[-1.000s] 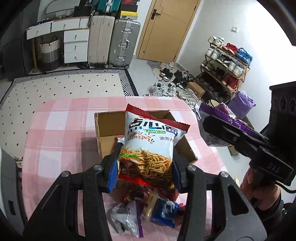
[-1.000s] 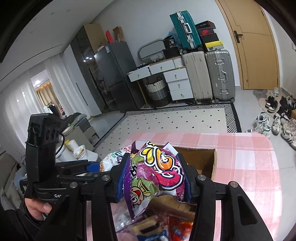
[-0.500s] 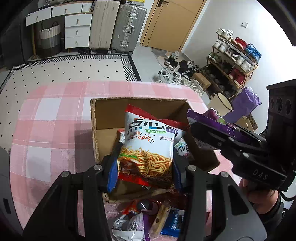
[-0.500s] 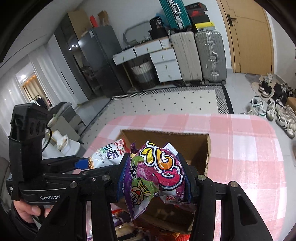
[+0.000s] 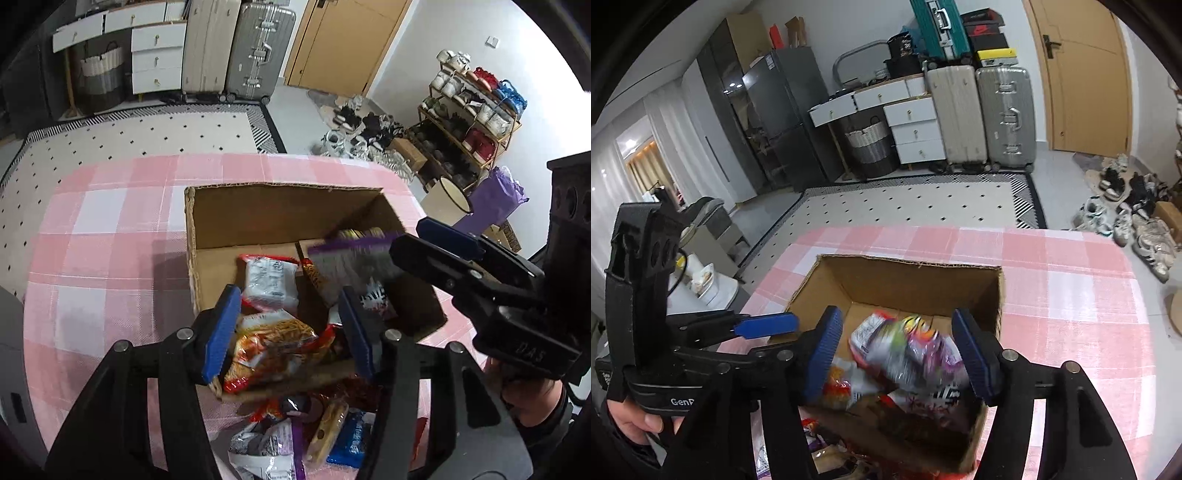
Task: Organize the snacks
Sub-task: 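Lift both grippers away from the box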
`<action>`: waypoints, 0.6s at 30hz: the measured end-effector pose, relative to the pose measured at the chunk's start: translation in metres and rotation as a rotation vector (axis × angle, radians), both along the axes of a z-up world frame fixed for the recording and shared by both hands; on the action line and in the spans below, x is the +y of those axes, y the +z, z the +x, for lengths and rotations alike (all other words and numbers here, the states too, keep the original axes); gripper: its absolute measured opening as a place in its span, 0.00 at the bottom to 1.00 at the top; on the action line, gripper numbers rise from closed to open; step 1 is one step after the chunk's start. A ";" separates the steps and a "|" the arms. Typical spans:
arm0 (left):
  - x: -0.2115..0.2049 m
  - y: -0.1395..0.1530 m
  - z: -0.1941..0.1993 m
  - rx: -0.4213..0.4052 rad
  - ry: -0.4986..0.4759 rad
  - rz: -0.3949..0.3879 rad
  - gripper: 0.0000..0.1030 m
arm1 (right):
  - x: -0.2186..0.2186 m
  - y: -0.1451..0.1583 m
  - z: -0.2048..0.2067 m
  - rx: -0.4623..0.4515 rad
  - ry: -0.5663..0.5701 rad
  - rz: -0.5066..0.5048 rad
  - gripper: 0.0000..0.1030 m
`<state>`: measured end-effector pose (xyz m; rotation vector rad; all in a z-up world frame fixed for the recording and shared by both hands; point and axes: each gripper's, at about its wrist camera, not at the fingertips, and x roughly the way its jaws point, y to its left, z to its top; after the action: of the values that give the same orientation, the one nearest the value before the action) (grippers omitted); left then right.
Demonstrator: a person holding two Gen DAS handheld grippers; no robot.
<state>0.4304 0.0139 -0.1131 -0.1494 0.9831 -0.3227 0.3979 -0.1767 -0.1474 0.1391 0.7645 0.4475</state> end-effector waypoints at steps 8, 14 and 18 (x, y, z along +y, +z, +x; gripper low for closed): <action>0.003 0.034 -0.055 -0.114 0.025 0.043 0.72 | -0.017 0.030 -0.045 -0.065 -0.022 0.036 0.62; 0.002 0.048 -0.098 -0.149 0.031 0.040 0.73 | -0.027 0.049 -0.089 -0.108 -0.026 0.059 0.65; 0.001 0.058 -0.130 -0.190 0.035 0.055 0.76 | -0.032 0.059 -0.120 -0.139 -0.019 0.080 0.70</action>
<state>0.3005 0.0153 -0.0547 -0.0841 0.7998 -0.2722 0.2782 -0.2083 -0.0883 0.1874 0.6086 0.4653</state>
